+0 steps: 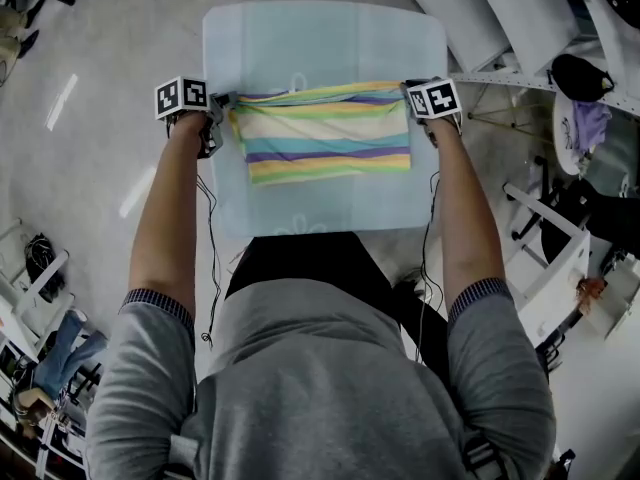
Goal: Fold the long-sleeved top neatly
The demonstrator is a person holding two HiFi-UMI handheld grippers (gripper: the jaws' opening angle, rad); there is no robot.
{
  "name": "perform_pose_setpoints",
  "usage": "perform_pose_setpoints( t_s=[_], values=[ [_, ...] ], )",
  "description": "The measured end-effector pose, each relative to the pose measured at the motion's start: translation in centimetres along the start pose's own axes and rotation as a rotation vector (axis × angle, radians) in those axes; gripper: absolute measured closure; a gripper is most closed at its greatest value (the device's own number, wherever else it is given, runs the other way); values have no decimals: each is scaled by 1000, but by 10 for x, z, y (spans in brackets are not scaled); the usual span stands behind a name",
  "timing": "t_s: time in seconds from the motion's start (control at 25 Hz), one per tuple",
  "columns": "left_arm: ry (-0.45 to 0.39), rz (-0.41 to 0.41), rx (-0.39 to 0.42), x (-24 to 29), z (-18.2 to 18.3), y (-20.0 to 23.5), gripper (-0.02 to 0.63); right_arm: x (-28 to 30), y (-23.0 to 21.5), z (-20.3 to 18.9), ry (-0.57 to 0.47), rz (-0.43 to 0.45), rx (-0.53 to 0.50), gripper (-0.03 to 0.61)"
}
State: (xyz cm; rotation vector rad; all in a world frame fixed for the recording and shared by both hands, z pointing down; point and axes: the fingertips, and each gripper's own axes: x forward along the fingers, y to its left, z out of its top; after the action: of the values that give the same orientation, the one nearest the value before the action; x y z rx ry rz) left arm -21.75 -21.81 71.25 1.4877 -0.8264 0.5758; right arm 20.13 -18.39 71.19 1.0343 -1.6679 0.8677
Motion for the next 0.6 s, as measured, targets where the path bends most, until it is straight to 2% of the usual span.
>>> perform_pose_setpoints(
  t_s=[0.12, 0.36, 0.48, 0.6],
  values=[
    [-48, 31, 24, -8, 17, 7, 508, -1, -10, 10, -28, -44, 55, 450],
    [-111, 133, 170, -17, 43, 5, 500, -14, -32, 25, -61, -95, 87, 405],
    [-106, 134, 211, -17, 37, -2, 483, -23, -33, 27, -80, -82, 96, 396],
    [-94, 123, 237, -22, 20, -10, 419, -39, -22, 25, -114, -65, 116, 388]
  ],
)
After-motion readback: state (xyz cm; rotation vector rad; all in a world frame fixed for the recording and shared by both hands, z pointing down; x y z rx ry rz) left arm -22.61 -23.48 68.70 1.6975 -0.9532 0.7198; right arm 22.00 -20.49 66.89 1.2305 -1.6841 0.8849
